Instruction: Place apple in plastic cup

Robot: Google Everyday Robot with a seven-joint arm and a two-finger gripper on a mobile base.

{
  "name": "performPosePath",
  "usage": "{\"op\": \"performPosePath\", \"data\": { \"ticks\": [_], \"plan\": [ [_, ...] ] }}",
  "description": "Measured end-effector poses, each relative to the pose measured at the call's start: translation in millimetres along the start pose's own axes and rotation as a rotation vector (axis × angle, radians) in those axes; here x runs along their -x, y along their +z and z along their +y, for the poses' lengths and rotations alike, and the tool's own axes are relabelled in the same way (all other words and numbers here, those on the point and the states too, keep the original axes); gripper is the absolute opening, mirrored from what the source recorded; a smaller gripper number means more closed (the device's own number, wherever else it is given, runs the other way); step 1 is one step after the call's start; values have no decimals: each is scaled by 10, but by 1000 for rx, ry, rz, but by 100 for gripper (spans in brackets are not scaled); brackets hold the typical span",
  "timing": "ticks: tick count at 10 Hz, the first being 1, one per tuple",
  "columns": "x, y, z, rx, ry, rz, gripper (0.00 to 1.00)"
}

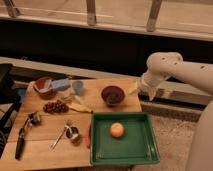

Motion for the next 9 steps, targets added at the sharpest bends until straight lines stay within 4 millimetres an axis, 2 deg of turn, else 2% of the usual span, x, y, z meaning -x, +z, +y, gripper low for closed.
{"op": "performPosePath", "data": {
  "ticks": [7, 9],
  "plan": [
    [-2, -10, 4, 0, -3, -2, 74],
    [-30, -89, 84, 6, -54, -16, 74]
  ]
}}
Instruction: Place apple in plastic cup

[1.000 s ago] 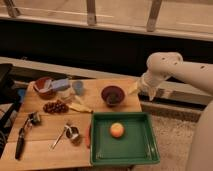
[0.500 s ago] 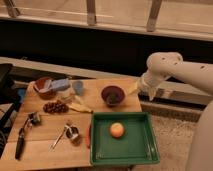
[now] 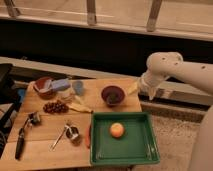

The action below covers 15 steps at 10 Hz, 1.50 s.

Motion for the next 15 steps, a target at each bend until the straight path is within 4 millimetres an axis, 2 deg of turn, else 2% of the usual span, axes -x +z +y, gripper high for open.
{"op": "performPosePath", "data": {
  "ticks": [2, 3, 5, 8, 14, 15],
  "plan": [
    [-122, -108, 351, 5, -101, 2, 74],
    [-228, -94, 503, 4, -146, 14, 74],
    [-418, 29, 640, -4, -209, 49, 74],
    [-732, 331, 622, -14, -230, 139, 74],
    [-729, 345, 668, -22, -257, 141, 74],
    [-738, 394, 738, -26, -269, 149, 74]
  ]
}}
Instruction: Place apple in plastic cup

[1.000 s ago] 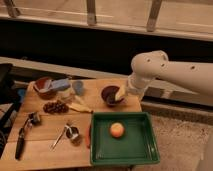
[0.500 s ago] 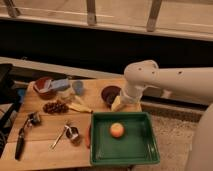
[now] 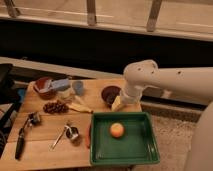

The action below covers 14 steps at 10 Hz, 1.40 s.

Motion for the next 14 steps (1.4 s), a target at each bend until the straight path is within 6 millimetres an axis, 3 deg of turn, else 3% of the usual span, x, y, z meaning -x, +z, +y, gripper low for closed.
{"op": "performPosePath", "data": {
  "ticks": [5, 12, 14],
  "plan": [
    [-177, 318, 72, 9, 25, 69, 74],
    [-525, 1115, 195, 150, 83, 259, 74],
    [-542, 1186, 217, 164, 91, 285, 74]
  ]
}}
